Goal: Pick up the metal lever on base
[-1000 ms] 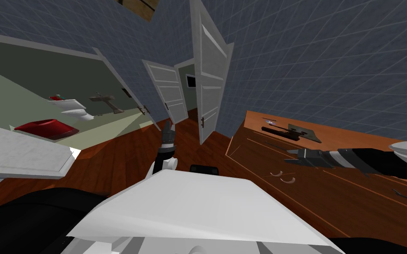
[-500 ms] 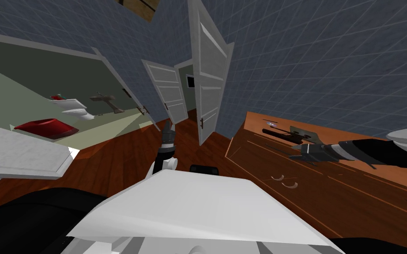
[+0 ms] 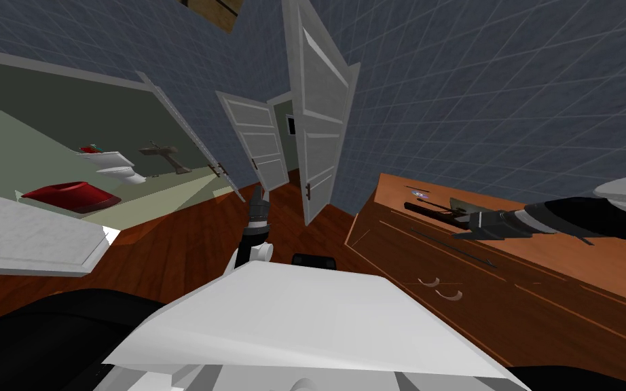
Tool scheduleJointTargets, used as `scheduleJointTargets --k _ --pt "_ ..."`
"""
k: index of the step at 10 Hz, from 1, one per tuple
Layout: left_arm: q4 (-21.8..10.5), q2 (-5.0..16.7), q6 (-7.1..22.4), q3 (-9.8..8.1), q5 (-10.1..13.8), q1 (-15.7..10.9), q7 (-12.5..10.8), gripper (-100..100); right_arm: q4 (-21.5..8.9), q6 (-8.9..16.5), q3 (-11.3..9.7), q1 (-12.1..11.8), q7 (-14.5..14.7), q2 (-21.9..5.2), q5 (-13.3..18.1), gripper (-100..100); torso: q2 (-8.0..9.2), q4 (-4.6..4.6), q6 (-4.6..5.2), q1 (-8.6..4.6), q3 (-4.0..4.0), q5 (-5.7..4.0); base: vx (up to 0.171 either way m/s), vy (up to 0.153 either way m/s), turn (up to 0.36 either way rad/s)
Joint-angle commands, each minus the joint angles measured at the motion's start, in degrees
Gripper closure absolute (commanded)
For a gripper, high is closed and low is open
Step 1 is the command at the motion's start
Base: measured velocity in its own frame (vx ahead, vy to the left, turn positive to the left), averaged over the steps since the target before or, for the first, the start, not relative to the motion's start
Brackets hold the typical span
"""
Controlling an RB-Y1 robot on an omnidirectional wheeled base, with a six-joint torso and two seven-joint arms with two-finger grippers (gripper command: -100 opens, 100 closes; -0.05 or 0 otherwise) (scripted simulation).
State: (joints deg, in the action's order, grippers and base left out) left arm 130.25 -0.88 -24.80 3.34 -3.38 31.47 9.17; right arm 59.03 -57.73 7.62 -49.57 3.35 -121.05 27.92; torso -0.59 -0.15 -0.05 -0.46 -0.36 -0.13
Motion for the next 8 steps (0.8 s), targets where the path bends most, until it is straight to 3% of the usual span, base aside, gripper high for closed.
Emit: scheduleJointTargets --k 1,2,4,5,8 --pt "0.00 0.00 0.00 0.00 0.00 0.00 0.00 0 -1.34 0.69 -0.54 -0.25 0.26 -2.86 0.22 -100 0.00 0.00 0.00 0.00 0.00 0.00 0.098 -0.091 0.038" --pt "0.00 0.00 0.00 0.00 0.00 0.00 0.00 0 -1.34 0.69 -0.54 -0.25 0.26 -3.35 0.22 -100 -0.02 0.01 0.00 0.02 0.00 0.02 0.071 -0.075 0.025" --pt "0.00 0.00 0.00 0.00 0.00 0.00 0.00 0 -3.39 1.36 -1.29 -1.43 1.01 -7.69 0.15 -100 0.09 0.03 0.00 0.01 0.06 0.02 0.092 -0.126 0.045" --pt "0.00 0.01 0.00 0.00 0.00 0.00 0.00 0 -3.39 1.36 -1.29 -1.43 1.01 -7.85 0.15 -100 -0.02 0.01 0.01 -0.16 0.00 -0.02 0.095 -0.114 0.026" --pt "0.00 0.00 0.00 0.00 0.00 0.00 0.00 0 -4.28 1.84 -2.64 -3.82 1.83 -11.77 -0.01 -100 0.05 0.02 0.02 -0.07 0.03 -0.02 0.085 -0.111 0.036"
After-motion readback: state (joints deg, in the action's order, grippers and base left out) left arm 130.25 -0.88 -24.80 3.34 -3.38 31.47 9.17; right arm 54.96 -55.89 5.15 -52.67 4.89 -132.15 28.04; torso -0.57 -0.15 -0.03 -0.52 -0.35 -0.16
